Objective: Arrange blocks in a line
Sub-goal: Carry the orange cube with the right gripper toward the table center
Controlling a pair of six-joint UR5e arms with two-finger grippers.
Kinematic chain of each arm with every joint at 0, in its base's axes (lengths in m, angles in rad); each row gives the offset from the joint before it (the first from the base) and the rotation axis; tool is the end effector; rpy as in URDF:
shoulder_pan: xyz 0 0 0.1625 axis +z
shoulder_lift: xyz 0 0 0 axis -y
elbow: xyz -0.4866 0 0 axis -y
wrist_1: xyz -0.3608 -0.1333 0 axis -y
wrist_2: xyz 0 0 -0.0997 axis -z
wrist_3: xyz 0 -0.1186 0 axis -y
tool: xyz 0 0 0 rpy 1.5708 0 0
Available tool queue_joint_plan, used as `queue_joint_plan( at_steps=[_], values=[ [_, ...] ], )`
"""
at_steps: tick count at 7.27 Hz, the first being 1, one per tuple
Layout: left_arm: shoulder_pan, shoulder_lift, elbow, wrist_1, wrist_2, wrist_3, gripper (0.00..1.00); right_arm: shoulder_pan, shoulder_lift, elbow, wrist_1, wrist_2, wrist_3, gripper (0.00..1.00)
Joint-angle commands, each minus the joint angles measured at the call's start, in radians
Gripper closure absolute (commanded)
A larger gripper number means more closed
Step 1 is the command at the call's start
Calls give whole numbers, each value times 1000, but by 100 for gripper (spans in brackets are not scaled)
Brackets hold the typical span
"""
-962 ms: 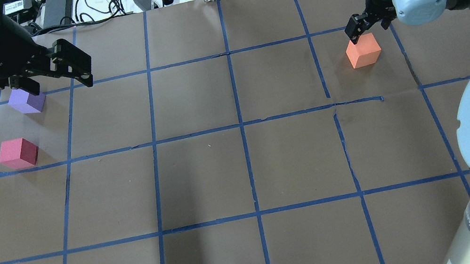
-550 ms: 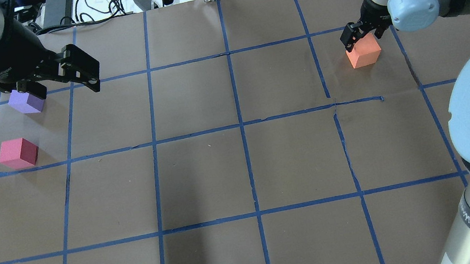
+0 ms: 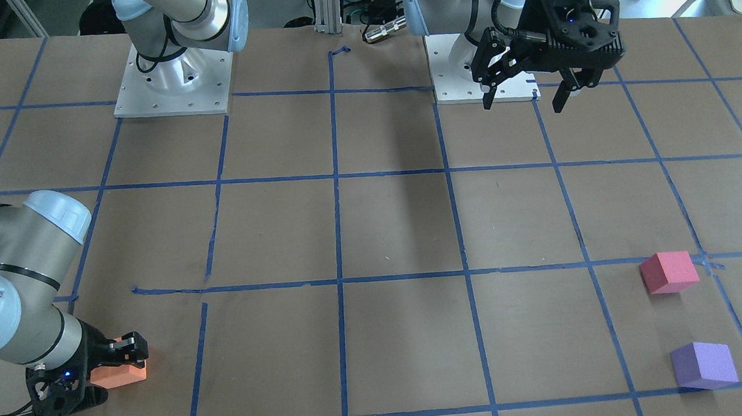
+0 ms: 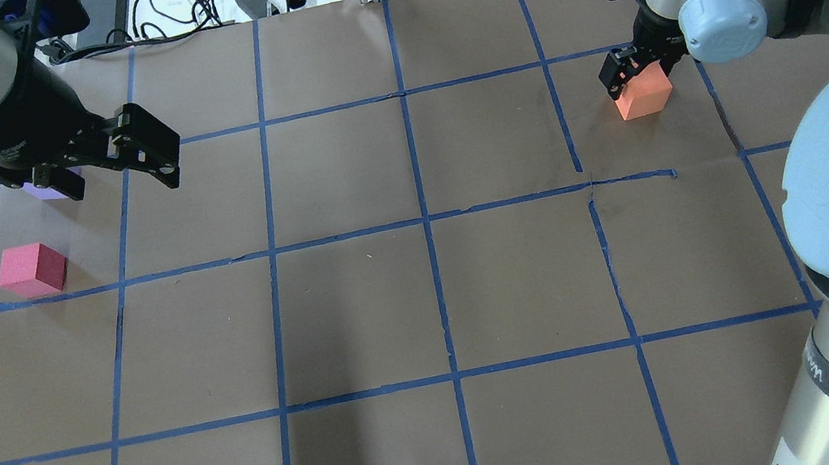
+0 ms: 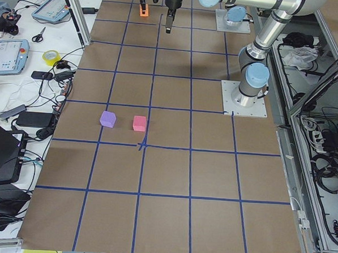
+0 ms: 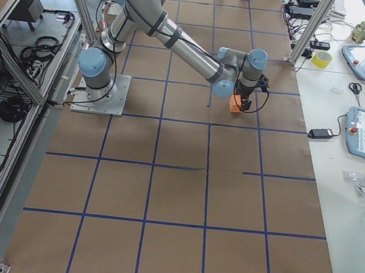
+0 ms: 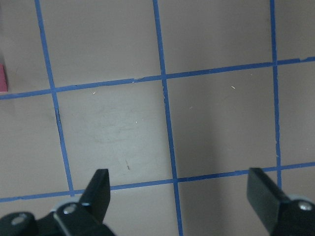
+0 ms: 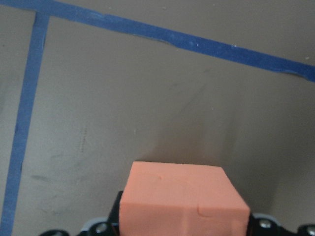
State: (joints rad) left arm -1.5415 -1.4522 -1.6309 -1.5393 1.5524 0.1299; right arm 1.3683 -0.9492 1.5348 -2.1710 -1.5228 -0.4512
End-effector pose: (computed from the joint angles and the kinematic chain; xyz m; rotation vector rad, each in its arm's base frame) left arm -0.1233 -0.4164 0.5576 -0.1585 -3.1232 0.1426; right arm -0.0017 -0.6994 0.2417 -0.3851 3.0765 -0.0453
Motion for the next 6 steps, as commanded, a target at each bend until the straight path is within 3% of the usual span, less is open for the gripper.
queue_joint_plan(
  at_steps=[1, 3, 6],
  values=[
    [7, 1, -3, 1, -3, 4, 0, 8, -20, -11, 10, 0, 107, 100],
    [1, 1, -7, 1, 0, 4, 0, 133, -80, -45, 37, -16, 242, 100],
    [3, -7, 0, 2, 0, 5, 0, 352, -63, -105, 33, -2, 644, 100]
  ],
)
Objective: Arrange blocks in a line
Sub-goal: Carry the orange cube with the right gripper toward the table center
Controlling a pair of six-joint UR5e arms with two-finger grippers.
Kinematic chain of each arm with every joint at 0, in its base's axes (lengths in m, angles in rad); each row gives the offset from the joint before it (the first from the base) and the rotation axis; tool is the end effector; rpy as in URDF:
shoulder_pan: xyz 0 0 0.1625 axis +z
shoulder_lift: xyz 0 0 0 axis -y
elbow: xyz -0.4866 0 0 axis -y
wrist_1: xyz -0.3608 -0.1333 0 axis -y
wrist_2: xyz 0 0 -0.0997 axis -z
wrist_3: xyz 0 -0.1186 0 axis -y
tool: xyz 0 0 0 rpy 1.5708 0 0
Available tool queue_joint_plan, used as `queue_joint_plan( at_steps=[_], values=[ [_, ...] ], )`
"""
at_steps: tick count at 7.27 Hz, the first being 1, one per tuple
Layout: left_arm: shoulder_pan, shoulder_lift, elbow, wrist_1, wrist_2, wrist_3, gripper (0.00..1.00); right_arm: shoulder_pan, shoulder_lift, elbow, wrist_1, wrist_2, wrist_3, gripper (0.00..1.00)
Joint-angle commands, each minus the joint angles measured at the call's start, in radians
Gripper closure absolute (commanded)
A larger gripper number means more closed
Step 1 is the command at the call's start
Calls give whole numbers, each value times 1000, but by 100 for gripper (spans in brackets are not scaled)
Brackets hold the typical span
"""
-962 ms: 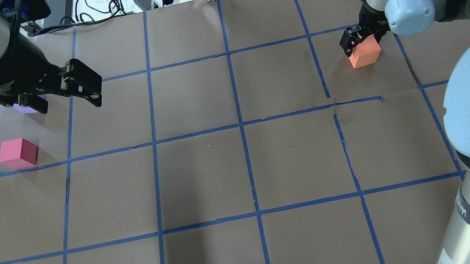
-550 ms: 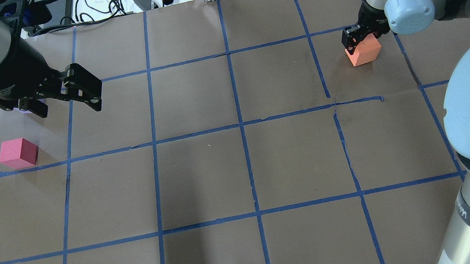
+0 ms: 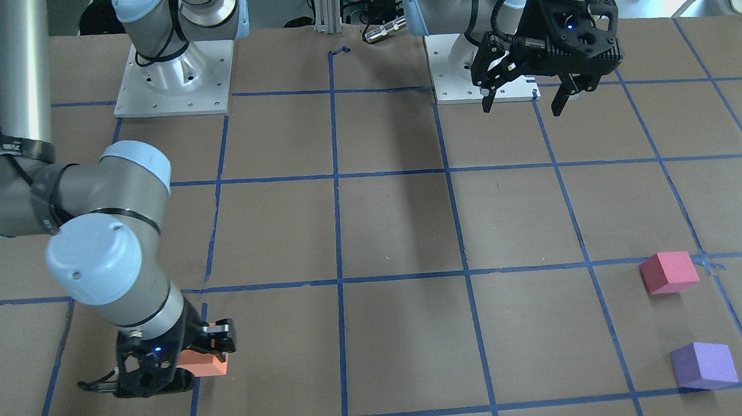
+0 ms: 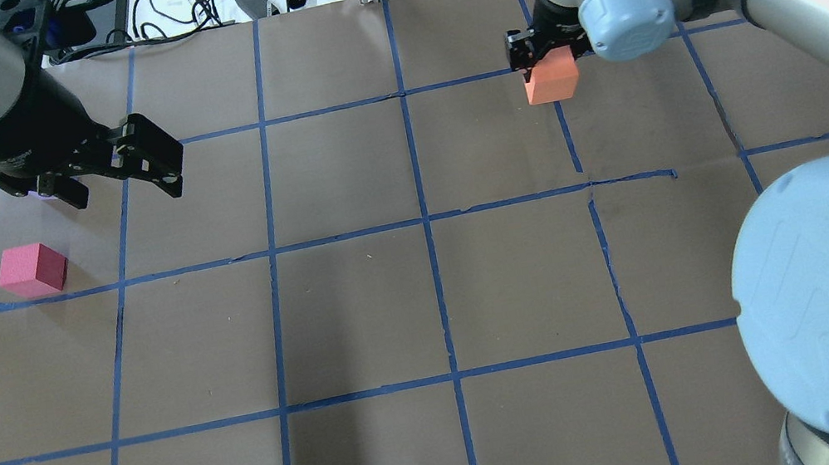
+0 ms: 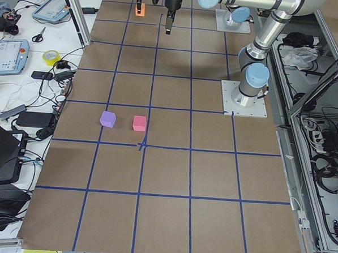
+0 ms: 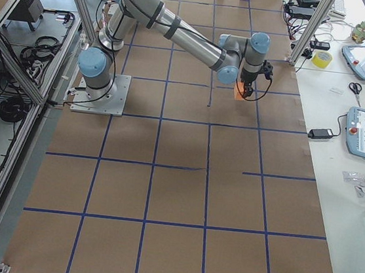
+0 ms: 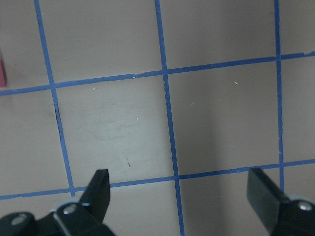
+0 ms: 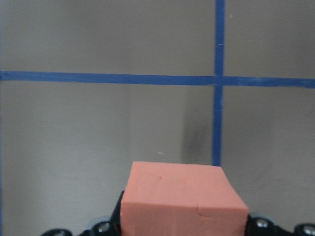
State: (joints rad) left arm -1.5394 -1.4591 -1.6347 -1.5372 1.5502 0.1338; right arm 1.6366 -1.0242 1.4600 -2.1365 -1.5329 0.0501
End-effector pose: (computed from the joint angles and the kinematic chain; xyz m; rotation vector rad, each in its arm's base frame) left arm -0.1226 -0.4192 0.5532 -0.1613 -3.1210 0.1295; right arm 0.1831 -0.6837 0.3213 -0.0281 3.0899 -0.1973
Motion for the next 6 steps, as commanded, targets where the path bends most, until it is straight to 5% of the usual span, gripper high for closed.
queue_joint_plan(
  at_steps=[1, 6],
  values=[
    [8, -1, 6, 0, 1, 1, 0, 135, 38, -42, -8, 11, 230, 100],
    [4, 6, -4, -1, 1, 1, 0, 285, 182, -142, -40, 10, 433, 100]
  ],
)
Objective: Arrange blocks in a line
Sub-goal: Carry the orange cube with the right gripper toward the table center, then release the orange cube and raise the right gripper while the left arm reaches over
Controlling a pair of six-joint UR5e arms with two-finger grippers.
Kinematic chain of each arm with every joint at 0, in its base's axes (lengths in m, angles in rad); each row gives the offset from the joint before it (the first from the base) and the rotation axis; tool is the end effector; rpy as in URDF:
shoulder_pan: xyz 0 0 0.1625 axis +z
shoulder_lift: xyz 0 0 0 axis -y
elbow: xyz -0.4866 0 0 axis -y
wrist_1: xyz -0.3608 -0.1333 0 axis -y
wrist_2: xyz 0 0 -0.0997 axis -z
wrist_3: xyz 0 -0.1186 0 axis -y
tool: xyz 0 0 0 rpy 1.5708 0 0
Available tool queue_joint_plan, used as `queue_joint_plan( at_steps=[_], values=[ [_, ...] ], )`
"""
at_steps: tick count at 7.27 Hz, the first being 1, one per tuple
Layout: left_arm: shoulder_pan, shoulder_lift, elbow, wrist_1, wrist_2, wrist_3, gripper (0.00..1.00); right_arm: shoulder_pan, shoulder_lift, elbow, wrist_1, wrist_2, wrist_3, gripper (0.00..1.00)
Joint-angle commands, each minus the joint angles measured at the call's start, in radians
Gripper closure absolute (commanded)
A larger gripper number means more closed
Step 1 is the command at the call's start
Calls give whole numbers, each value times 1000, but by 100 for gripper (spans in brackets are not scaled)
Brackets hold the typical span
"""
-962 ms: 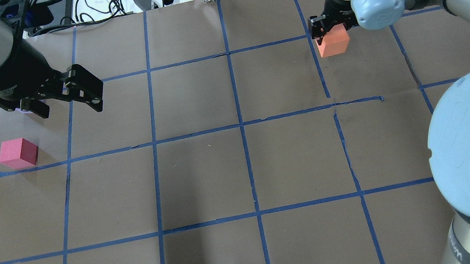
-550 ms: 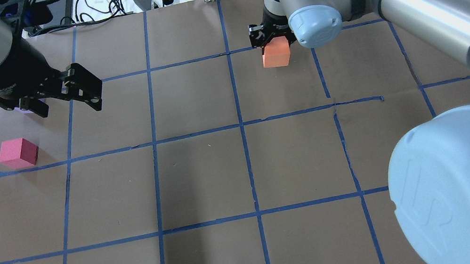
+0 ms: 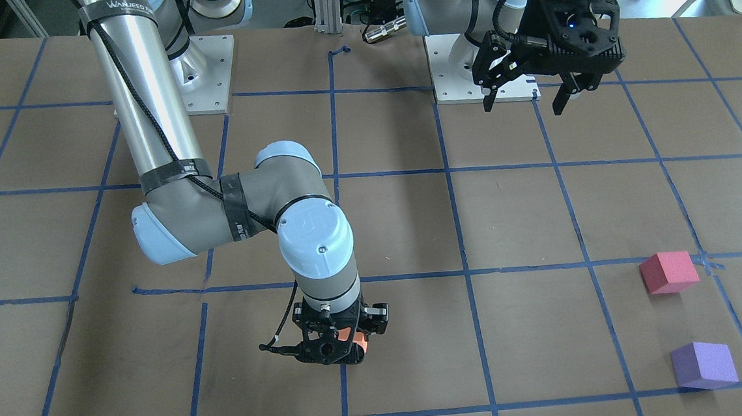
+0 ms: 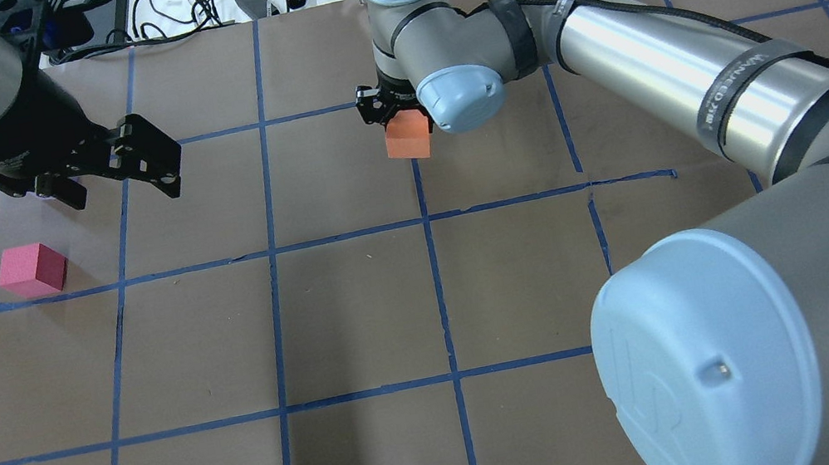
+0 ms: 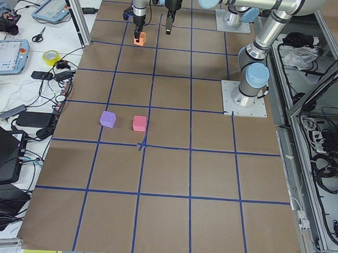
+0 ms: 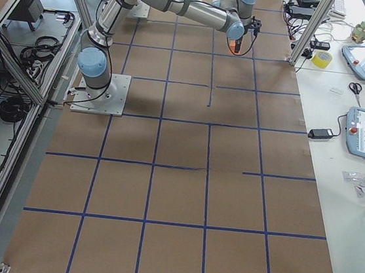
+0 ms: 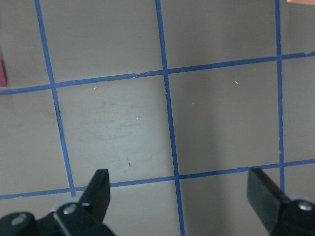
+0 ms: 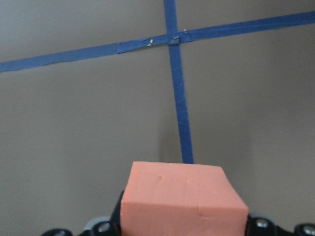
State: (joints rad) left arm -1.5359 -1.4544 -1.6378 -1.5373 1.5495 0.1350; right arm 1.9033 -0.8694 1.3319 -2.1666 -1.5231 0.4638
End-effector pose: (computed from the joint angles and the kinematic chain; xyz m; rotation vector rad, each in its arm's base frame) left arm -0.1213 -0.4175 0.5537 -0.1577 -3.1207 0.1319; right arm 0.3766 -0.6649 0.2691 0.1947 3.0357 -0.1590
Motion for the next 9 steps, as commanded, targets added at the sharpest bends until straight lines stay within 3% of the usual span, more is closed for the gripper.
queue_joint_plan(
  at_steps=[1, 2, 4, 5, 9],
  values=[
    [-1, 2, 0, 0, 0, 0, 0, 23, 42, -22, -10, 1, 35, 99],
    [-1, 0, 0, 0, -2, 0, 0, 39, 55, -30, -12, 0, 36, 88],
    [-1, 2, 0, 0, -11, 0, 0, 43, 61, -30, -12, 0, 30, 39],
    [6, -7, 18, -7, -8, 30, 0, 45, 63, -30, -12, 0, 30, 4],
    [14, -27, 26, -4, -8, 20, 0, 45, 21, -31, 5, 3, 35, 0]
  ],
)
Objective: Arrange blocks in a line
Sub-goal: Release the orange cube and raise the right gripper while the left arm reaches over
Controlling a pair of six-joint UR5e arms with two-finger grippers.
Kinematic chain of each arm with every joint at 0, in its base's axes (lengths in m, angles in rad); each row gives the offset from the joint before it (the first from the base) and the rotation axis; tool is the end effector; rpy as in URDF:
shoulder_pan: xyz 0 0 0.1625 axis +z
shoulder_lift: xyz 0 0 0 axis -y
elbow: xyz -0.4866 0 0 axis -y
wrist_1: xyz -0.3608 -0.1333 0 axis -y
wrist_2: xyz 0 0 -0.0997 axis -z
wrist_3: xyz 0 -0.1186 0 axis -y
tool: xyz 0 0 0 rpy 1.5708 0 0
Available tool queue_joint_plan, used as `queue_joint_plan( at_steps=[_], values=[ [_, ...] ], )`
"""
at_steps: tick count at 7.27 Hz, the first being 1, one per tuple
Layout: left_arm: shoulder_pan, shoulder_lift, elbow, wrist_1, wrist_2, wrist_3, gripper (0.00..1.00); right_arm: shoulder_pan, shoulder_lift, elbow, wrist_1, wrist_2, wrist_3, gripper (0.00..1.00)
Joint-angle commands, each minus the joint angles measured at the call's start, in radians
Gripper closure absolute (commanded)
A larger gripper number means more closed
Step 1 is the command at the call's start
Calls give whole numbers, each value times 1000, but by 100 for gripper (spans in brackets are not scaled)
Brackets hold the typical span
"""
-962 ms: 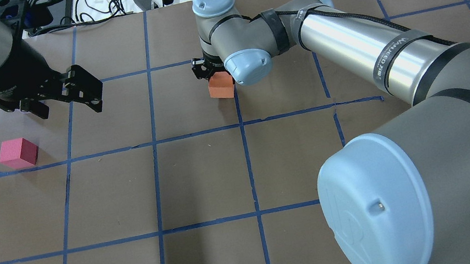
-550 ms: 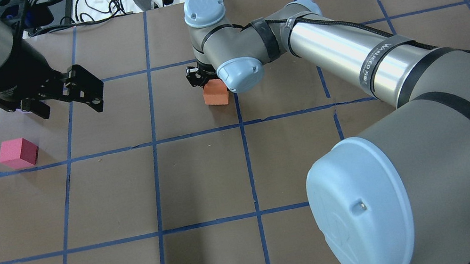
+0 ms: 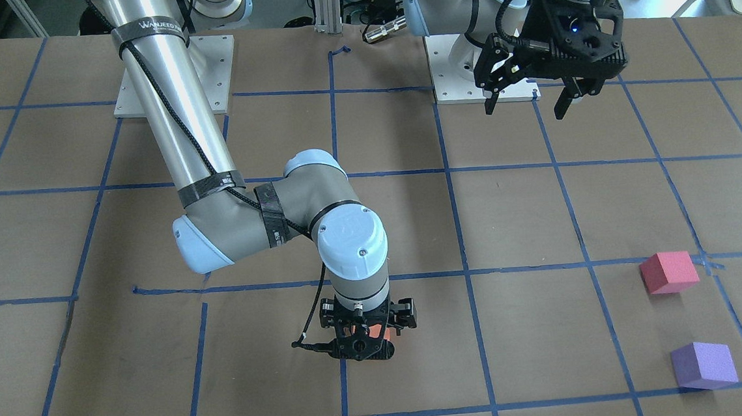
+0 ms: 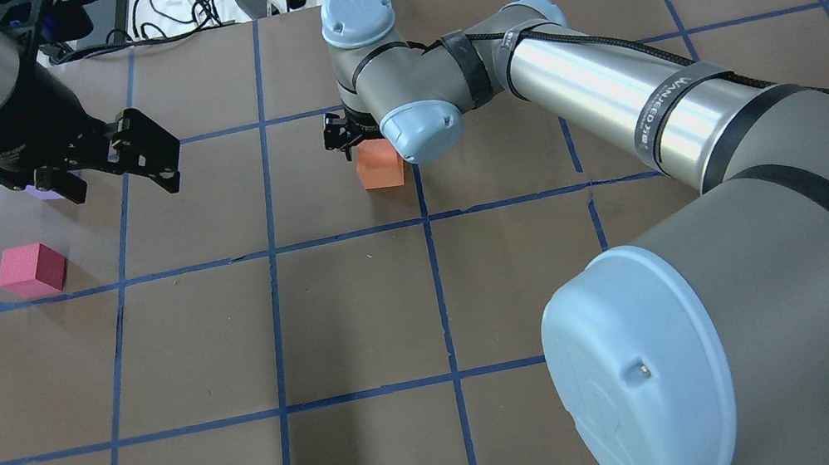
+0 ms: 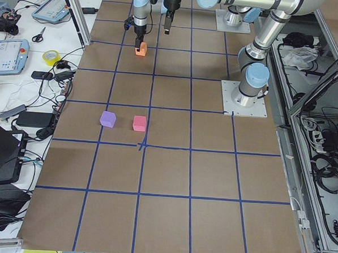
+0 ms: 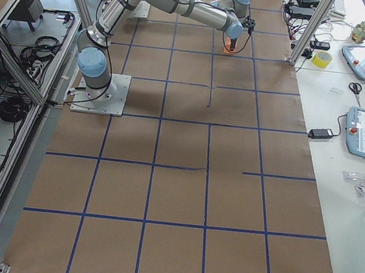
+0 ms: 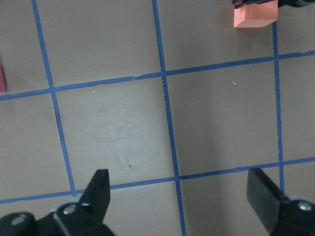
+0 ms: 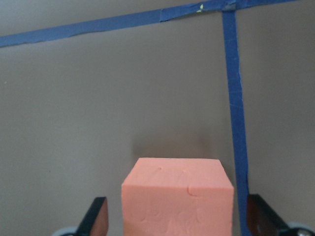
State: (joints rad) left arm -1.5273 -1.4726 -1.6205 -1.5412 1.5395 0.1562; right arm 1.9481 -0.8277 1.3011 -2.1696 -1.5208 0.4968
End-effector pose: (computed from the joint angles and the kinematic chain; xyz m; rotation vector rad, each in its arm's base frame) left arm -0.1186 -0.4269 0.5538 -0.1774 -3.1107 0.1260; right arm 0.4109 -0.6590 0.2513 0.1768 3.0349 -0.1408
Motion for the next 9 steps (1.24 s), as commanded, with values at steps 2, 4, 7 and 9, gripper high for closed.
queue_joint_plan(
  at_steps=[2, 4, 7, 9],
  values=[
    [-2, -50, 4, 3, 7, -44, 0, -21, -139, 0, 121, -4, -15, 0],
    [-16, -99, 1, 25, -40, -63, 0, -99, -275, 21, 224, -13, -219, 0],
    [-94, -277, 1, 266, -119, -142, 0, -308, -477, 24, 479, -68, -471, 0],
    [-171, -426, 2, 434, -105, -240, 0, -374, -476, 24, 464, -74, -491, 0]
  ],
)
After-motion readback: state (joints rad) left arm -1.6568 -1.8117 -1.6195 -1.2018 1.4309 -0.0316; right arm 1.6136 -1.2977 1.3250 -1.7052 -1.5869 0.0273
